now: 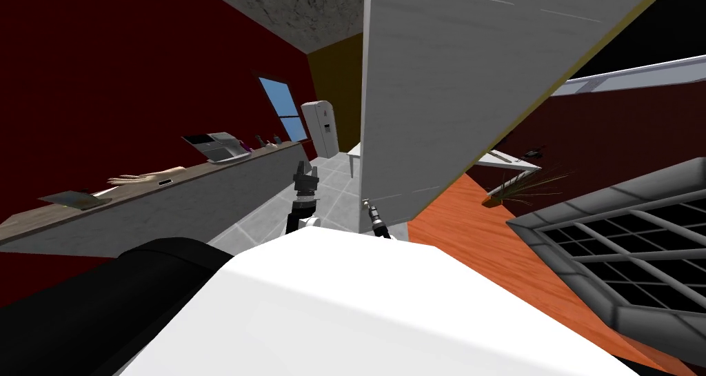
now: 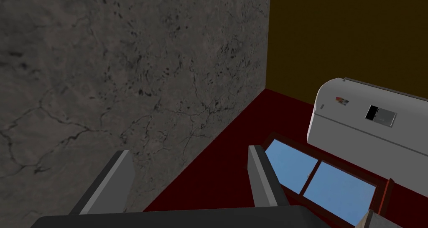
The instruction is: Push the door open
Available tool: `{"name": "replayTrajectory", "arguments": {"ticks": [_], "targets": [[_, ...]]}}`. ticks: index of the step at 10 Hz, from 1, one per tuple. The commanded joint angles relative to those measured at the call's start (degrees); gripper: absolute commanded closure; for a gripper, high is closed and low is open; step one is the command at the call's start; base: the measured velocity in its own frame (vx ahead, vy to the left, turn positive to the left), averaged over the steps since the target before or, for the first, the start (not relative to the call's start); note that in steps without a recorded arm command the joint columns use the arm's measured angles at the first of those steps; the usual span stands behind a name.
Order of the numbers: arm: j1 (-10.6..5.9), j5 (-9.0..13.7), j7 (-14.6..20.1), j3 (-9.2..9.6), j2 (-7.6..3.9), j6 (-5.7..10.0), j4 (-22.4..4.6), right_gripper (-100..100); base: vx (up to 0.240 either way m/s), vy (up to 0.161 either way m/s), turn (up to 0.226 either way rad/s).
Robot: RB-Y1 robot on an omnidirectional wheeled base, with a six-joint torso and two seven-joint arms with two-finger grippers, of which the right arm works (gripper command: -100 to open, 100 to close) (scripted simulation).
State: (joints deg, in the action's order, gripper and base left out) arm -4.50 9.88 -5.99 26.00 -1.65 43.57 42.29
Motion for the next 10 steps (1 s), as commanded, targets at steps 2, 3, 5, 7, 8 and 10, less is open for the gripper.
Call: {"name": "replayTrajectory", "arguments": {"ticks": [2,3,5,7,8,10], "targets": [[-0.69,0.8,-0.7,-2.5,-0.13,0.54,-0.8,100,0.208,0.17,-0.094],[-0.33,0.6,-1.0,-1.59,-0.9,0.72,-1.0,-100,0.013,0.002,-0.055],[-0.09,0.5,-1.2,-1.38,-0.99,0.67,-0.8,-100,-0.19,-0.078,-0.008],[0.44,0.5,-1.7,-0.92,-0.27,0.56,-0.3,-100,-0.162,-0.063,-0.127],[0.7,0.4,-1.9,-0.69,0.54,0.51,-0.1,-100,-0.161,-0.023,-0.042],[1.13,0.3,-2.3,-0.32,2.69,0.42,0.3,-100,-0.201,-0.09,0.093]]}}
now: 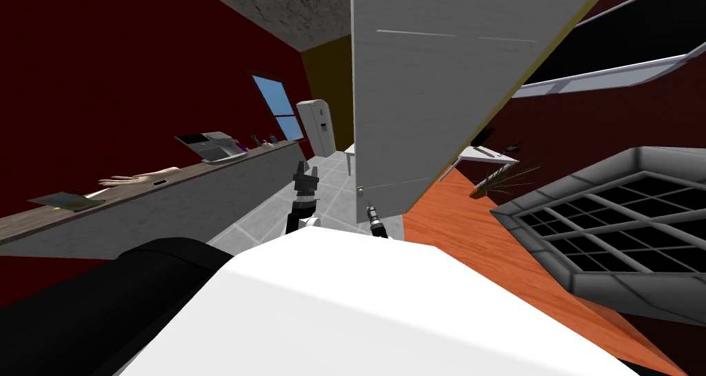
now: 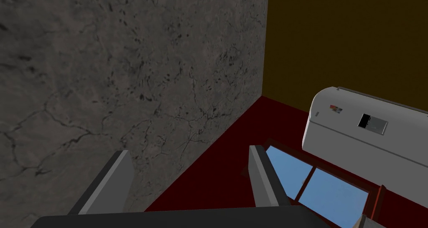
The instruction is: Push the door open
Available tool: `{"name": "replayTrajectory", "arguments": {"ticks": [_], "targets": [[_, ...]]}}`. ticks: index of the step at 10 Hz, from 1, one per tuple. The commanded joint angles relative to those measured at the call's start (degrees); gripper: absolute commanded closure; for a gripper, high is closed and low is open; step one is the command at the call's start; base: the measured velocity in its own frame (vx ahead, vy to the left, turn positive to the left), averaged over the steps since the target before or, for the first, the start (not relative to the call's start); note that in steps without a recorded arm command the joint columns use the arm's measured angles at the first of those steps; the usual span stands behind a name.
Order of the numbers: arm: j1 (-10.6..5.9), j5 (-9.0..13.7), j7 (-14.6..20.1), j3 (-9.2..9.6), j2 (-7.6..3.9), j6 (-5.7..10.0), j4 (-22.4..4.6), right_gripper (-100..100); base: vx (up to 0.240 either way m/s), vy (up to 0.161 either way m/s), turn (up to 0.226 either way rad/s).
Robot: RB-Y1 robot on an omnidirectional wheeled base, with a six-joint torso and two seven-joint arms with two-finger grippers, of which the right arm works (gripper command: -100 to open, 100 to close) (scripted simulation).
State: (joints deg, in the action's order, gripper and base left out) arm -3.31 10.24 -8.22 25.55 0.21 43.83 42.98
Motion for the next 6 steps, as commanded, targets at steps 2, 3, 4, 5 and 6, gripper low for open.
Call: {"name": "replayTrajectory", "arguments": {"ticks": [2,3,4,5,6], "targets": [[0.35,-0.1,-0.2,0.24,1.11,-0.02,0.1,-100,-0.119,-0.056,-0.015],[0.2,0.0,-0.2,0.04,-0.46,0.12,-0.1,-100,0.083,0.039,0.029],[0.09,0.0,-0.3,-0.08,-1.03,0.14,-0.2,-100,0.165,0.087,0.024],[-0.04,0.0,-0.3,-0.22,-1.43,0.17,-0.3,-100,0.212,0.091,0.014],[-0.17,0.0,-0.3,-0.37,-1.61,0.2,-0.3,-100,0.238,0.092,0.024]]}}
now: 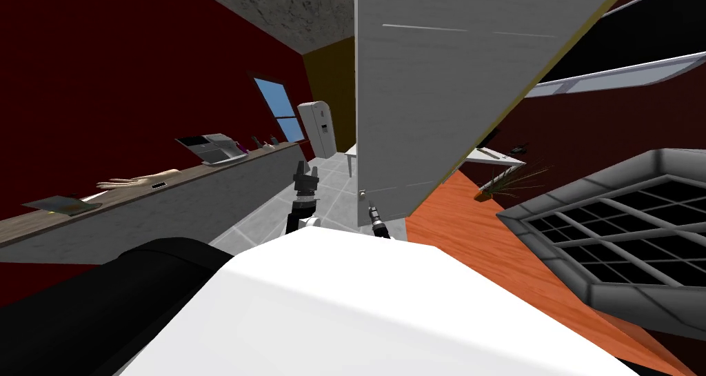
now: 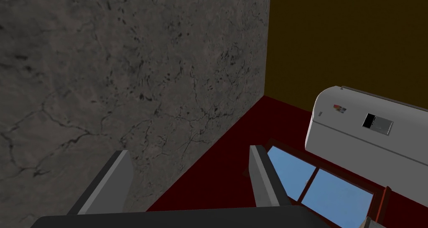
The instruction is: Push the door open
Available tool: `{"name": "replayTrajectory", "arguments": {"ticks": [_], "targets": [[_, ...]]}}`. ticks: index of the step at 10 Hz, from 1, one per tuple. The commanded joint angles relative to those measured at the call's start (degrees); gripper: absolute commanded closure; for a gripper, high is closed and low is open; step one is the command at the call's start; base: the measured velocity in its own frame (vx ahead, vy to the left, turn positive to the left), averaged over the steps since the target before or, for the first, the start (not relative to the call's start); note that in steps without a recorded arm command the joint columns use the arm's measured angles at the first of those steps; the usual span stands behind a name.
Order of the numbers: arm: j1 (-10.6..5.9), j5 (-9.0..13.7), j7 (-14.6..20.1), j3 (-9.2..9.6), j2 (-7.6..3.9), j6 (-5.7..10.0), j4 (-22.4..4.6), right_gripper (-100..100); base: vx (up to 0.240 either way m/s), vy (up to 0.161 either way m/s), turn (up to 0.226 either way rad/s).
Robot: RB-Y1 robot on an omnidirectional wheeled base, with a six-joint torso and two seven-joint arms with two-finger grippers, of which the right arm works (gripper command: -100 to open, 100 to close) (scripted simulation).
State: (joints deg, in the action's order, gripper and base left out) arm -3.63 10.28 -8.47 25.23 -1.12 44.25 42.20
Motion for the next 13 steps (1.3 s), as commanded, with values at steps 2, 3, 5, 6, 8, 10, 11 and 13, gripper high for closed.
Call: {"name": "replayTrajectory", "arguments": {"ticks": [2,3,5,6,8,10,11,13], "targets": [[-0.19,0.1,0.0,-0.43,0.3,-0.15,0.2,-100,0.211,0.091,0.025],[-0.31,0.1,0.0,-0.56,0.88,-0.13,0.1,-100,0.205,0.1,0.022],[-0.5,0.1,-0.1,-0.65,1.55,-0.03,-0.2,-100,0.147,0.053,0.012],[-0.5,0.1,-0.1,-0.65,1.55,-0.03,-0.2,100,-0.017,-0.003,-0.011],[-0.5,0.1,-0.1,-0.65,1.55,-0.03,-0.2,100,-0.033,-0.012,0.007],[-0.5,0.1,-0.1,-0.65,1.55,-0.03,-0.2,100,-0.014,-0.005,-0.003],[-0.5,0.1,-0.1,-0.65,1.55,-0.03,-0.2,100,0.0,0.0,0.0],[-0.76,0.7,-0.3,-2.47,-0.01,0.01,-0.5,100,0.137,0.135,-0.056]]}}
